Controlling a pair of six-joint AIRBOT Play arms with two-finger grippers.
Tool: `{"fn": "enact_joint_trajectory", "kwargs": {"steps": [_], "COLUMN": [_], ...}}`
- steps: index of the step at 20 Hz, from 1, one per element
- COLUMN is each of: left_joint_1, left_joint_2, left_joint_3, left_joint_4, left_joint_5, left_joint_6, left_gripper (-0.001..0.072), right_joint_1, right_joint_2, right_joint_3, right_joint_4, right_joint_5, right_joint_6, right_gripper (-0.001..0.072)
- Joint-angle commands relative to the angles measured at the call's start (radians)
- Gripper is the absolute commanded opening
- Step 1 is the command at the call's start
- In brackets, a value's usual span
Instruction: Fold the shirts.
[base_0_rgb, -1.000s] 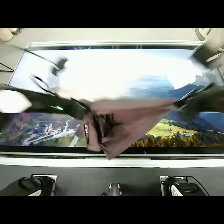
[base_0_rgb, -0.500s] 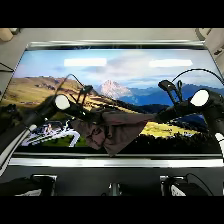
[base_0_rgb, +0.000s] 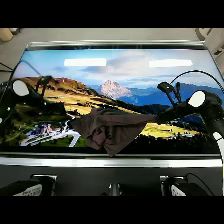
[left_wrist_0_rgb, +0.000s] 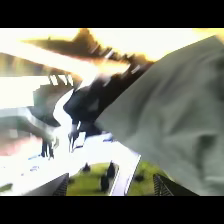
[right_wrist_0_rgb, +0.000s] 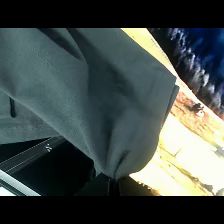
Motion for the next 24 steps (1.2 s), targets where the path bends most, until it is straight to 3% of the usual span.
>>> {"fn": "enact_joint_trajectory", "kwargs": {"steps": [1, 6, 13, 14, 15, 16, 17, 21, 24], "left_joint_1": [0.068, 0.054, -0.031, -0.034, -0.033, -0.029, -0.024, 0.024, 0.104], "left_joint_2": [-0.008, -0.059, -0.134, -0.135, -0.134, -0.129, -0.114, 0.076, 0.257], "left_joint_3": [-0.195, -0.370, -0.375, -0.374, -0.367, -0.349, -0.320, -0.055, 0.271], "left_joint_4": [-0.138, -0.428, -0.515, -0.525, -0.540, -0.556, -0.561, -0.558, -0.558], "left_joint_5": [0.131, 0.359, 0.500, 0.525, 0.531, 0.529, 0.526, 0.535, 0.581], "left_joint_6": [-0.024, 0.041, 0.037, 0.032, 0.027, 0.031, 0.040, 0.235, 0.263], "left_gripper": [0.0617, 0.0617, 0.0608, 0.0551, 0.0297, 0.0119, 0.0044, 0.0039, 0.0040], "right_joint_1": [0.000, 0.000, 0.000, 0.000, 0.000, 0.000, -0.002, -0.002, -0.002], "right_joint_2": [-0.001, -0.001, -0.001, 0.000, 0.000, 0.003, 0.010, 0.058, 0.106], "right_joint_3": [0.000, 0.000, 0.000, 0.000, 0.001, 0.002, 0.014, 0.232, 0.554], "right_joint_4": [-0.001, -0.001, -0.001, -0.001, -0.001, -0.005, -0.013, -0.124, -0.240], "right_joint_5": [-0.001, -0.002, -0.012, -0.013, -0.017, -0.038, -0.045, -0.090, -0.137], "right_joint_6": [0.000, 0.000, 0.000, 0.000, 0.000, 0.000, 0.000, 0.001, 0.001], "right_gripper": [0.0021, 0.0021, 0.0021, 0.0021, 0.0021, 0.0021, 0.0021, 0.0021, 0.0021]}}
